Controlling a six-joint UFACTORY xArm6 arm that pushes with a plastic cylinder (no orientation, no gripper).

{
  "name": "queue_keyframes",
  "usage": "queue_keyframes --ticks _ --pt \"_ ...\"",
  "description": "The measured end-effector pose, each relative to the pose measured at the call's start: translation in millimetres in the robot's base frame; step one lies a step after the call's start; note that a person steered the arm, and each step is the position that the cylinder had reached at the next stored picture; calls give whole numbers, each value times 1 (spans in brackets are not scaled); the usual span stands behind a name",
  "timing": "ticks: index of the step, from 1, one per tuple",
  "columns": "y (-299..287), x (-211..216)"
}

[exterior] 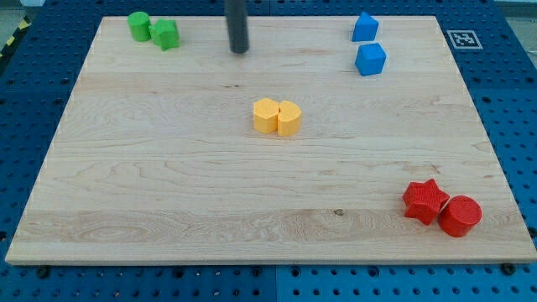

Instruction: Move the blue cube to the bottom right of the blue triangle

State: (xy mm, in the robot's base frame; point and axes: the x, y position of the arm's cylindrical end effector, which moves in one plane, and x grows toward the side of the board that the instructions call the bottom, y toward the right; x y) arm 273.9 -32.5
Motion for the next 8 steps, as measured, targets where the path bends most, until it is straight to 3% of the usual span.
queue_keyframes --ticks 3,8 --pt "170 22" --pt "214 34"
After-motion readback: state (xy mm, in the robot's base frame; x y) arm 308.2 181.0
